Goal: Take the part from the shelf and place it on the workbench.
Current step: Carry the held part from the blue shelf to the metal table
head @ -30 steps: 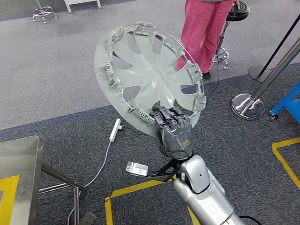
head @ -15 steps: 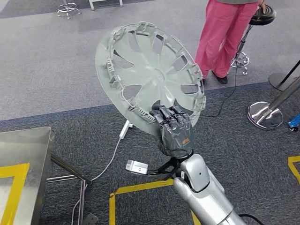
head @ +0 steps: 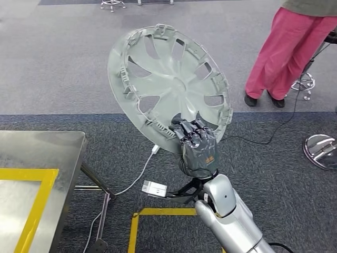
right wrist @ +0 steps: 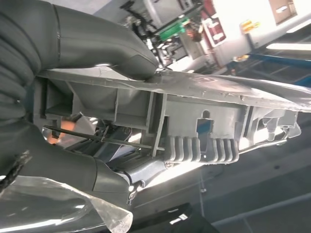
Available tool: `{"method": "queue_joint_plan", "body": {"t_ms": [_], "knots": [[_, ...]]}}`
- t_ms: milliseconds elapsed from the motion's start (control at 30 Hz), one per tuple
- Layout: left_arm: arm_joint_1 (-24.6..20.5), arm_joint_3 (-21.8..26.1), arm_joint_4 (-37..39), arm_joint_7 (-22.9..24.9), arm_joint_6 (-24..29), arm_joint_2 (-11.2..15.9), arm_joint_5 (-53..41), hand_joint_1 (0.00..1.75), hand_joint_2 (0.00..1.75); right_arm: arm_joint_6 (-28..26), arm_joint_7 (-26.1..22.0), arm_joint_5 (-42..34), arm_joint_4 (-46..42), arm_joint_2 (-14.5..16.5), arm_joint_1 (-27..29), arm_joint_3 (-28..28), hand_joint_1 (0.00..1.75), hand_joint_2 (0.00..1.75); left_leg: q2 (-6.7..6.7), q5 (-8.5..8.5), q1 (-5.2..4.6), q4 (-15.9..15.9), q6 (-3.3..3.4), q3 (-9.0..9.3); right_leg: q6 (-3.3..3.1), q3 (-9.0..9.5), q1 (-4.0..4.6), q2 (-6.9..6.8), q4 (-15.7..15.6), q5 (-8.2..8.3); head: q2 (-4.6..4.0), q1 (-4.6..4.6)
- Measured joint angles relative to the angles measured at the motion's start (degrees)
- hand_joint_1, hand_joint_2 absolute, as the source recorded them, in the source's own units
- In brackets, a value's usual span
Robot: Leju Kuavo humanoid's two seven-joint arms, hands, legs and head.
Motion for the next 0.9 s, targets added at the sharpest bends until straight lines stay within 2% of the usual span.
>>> {"method": "queue_joint_plan", "body": {"t_ms": [67,133,200,267,300,367,400,433,500,567,633,700,767,800,833,867,900], "knots": [[0.02,0.0,0.01,0.0,-0.05,0.03,0.0,0.0,0.0,0.0,-0.04,0.05,0.0,0.01,0.04,0.03,1.75,1.75,-0.83,-0.03,0.05,0.38,-0.5,-0.37,-0.19,1.33,0.0,0.88,-1.99,-0.07,0.0,0.03],[0.22,0.0,0.02,0.0,-0.1,0.09,0.0,0.0,0.0,0.01,-0.01,0.06,-0.01,0.03,0.07,0.05,1.75,1.75,-1.37,-0.09,0.21,0.51,-0.93,-0.58,-0.8,1.54,0.02,0.06,-2.19,-0.04,0.0,0.03],[0.39,-0.01,0.03,0.0,-0.11,0.1,0.0,0.0,0.0,0.02,0.03,0.03,-0.02,0.07,0.03,0.02,1.75,1.75,-0.68,-0.69,0.15,1.16,-1.31,-0.9,-1.39,1.81,-0.14,-0.74,-2.44,0.05,-0.01,-0.05],[0.42,-0.02,0.04,0.0,-0.11,0.05,0.0,0.0,0.0,0.02,0.04,0.03,-0.02,0.09,0.03,-0.01,1.75,1.75,0.15,-1.12,0.06,1.66,-1.45,-1.13,-1.6,1.92,-0.2,-1.0,-2.52,0.06,-0.01,-0.14],[0.36,-0.02,0.04,0.0,-0.11,0.05,0.0,0.0,0.0,0.01,0.03,0.03,-0.03,0.09,0.0,-0.05,1.75,1.75,1.0,-2.27,0.11,3.93,-1.6,-2.17,-1.76,1.96,-0.14,-1.34,-2.52,0.0,-0.01,-0.25],[0.26,-0.02,0.04,0.0,-0.12,0.02,0.0,0.0,0.0,0.01,-0.01,0.01,-0.03,0.09,0.03,-0.11,1.75,1.75,3.02,-4.61,0.35,11.16,-1.94,-5.65,-2.17,2.15,0.11,-3.09,-2.51,-0.29,-0.01,-0.47],[0.22,-0.03,0.04,0.0,-0.12,0.01,0.0,0.0,0.0,0.01,-0.03,-0.01,-0.03,0.09,0.03,-0.15,1.75,1.75,4.13,-4.81,0.45,13.15,-2.03,-6.6,-2.35,2.34,0.26,-4.16,-2.51,-0.5,-0.01,-0.59],[0.24,-0.03,0.04,0.0,-0.12,0.01,0.0,0.0,0.0,0.02,-0.04,-0.03,-0.02,0.09,0.05,-0.14,1.75,1.75,4.63,-3.27,0.47,11.59,-1.88,-5.83,-2.34,2.58,0.36,-5.03,-2.5,-0.71,-0.01,-0.58],[0.16,-0.03,0.04,0.01,-0.11,0.04,0.0,0.0,0.0,0.02,-0.04,-0.08,-0.02,0.1,-0.01,-0.18,1.75,1.75,6.71,-0.38,-0.12,4.23,-1.3,-2.03,-1.99,2.97,0.56,-5.97,-2.49,-1.1,-0.01,-0.57],[0.03,-0.04,0.04,0.02,-0.11,0.08,0.0,0.0,0.0,0.01,-0.03,-0.13,-0.02,0.1,-0.04,-0.23,1.75,1.75,8.09,-0.21,-0.75,1.07,-0.77,-0.57,-1.53,3.05,0.82,-6.86,-2.47,-1.37,-0.01,-0.52],[0.09,-0.04,0.04,0.02,-0.11,0.14,-0.01,0.0,0.0,0.01,-0.02,-0.17,-0.03,0.11,-0.02,-0.24,1.75,1.75,7.26,-0.28,-0.8,0.45,-0.32,-0.54,-1.0,3.11,0.87,-7.65,-2.52,-1.64,0.0,-0.51],[0.19,-0.04,0.04,0.03,-0.11,0.16,-0.02,0.0,0.0,0.01,-0.03,-0.19,-0.04,0.11,-0.05,-0.2,1.75,1.75,6.15,-0.04,-0.48,-0.08,0.21,-0.29,-0.53,2.33,0.67,-6.2,-0.89,-2.92,0.01,-0.44],[0.05,-0.04,0.04,0.04,-0.11,0.16,-0.03,0.0,0.0,0.0,-0.04,-0.19,-0.05,0.1,-0.07,-0.22,1.75,1.75,5.04,0.08,-0.25,-0.3,0.59,-0.15,-0.3,-0.71,0.48,-3.61,5.15,-5.86,0.01,-0.24],[-0.04,-0.04,0.04,0.04,-0.12,0.18,-0.05,0.0,0.0,0.0,-0.04,-0.19,-0.04,0.09,-0.04,-0.23,1.75,1.75,4.43,0.07,-0.24,-0.29,0.68,-0.14,-0.21,-2.88,0.45,-2.93,9.24,-7.36,0.01,-0.18],[-0.07,-0.04,0.04,0.04,-0.14,0.16,-0.07,0.0,0.0,0.0,-0.04,-0.19,-0.03,0.09,0.03,-0.25,1.75,1.75,3.79,0.06,-0.24,-0.27,0.7,-0.12,-0.11,-4.77,0.42,-2.63,12.42,-8.11,0.0,-0.14],[-0.05,-0.04,0.04,0.04,-0.16,0.14,-0.09,0.0,0.0,0.0,-0.04,-0.19,-0.03,0.09,0.1,-0.25,1.75,1.75,3.12,0.05,-0.24,-0.24,0.69,-0.09,-0.05,-5.87,0.4,-2.53,13.73,-7.81,0.0,-0.13],[-0.03,-0.04,0.04,0.05,-0.18,0.14,-0.11,0.0,0.0,0.0,-0.04,-0.19,-0.02,0.09,0.15,-0.26,1.75,1.75,2.4,0.01,-0.2,-0.18,0.66,-0.05,-0.03,-5.96,0.37,-2.46,12.88,-6.38,-0.01,-0.14]]}}
